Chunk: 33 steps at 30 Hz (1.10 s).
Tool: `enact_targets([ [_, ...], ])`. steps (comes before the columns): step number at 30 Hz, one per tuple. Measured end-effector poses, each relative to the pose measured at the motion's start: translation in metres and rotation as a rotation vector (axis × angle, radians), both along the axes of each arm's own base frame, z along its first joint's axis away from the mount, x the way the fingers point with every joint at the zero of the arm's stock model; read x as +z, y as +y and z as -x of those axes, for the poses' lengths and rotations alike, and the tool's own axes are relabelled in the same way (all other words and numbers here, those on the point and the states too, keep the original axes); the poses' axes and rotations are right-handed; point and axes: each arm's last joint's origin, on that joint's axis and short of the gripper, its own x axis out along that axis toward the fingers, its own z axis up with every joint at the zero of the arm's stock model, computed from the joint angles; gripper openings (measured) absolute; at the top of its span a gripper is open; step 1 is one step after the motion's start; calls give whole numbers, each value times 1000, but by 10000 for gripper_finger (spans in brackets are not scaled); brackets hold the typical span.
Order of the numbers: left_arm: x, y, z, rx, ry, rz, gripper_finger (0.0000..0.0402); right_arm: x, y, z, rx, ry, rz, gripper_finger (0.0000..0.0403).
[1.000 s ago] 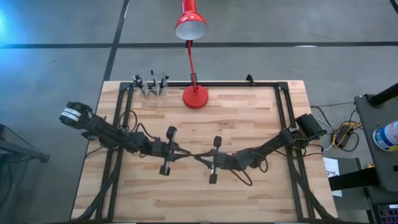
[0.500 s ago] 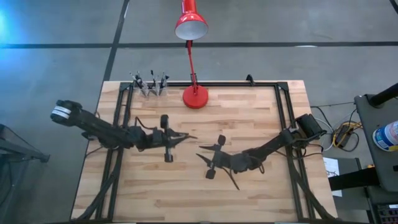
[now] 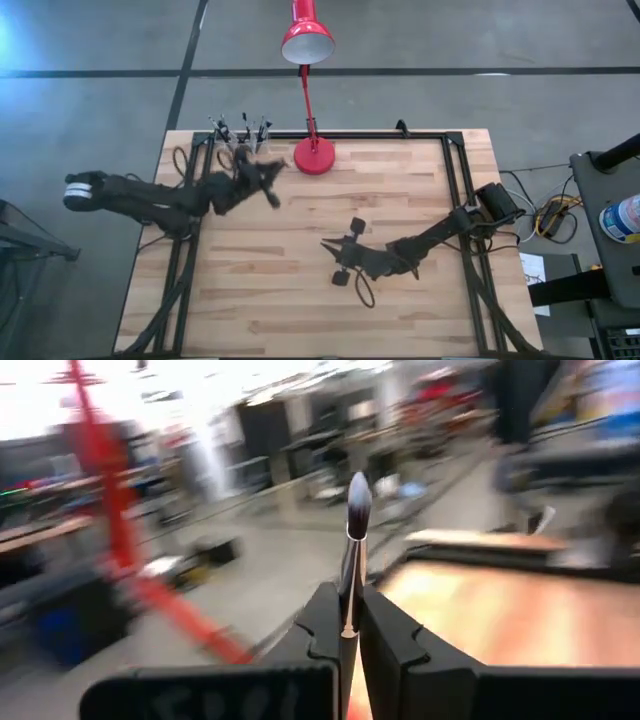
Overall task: Pick & Place Makeup Supplies
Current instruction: Put the makeup brush into the transparent organizer
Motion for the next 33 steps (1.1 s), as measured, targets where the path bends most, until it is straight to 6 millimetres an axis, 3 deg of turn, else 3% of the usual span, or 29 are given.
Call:
enact_targets([
  [3,-4,29,5,144,41,22,13,-2,0,1,-2,15,-4,17],
  [8,-3,82,15,332,104,86,13,-3,0,1,-3,22,-2,9],
  [17,-25,154,33,427,89,245,13,-3,1,2,2,26,0,8],
  [24,-53,184,35,514,149,301,13,-4,1,2,2,31,2,8],
  [33,-69,190,33,548,234,352,13,-4,1,3,4,32,2,8],
])
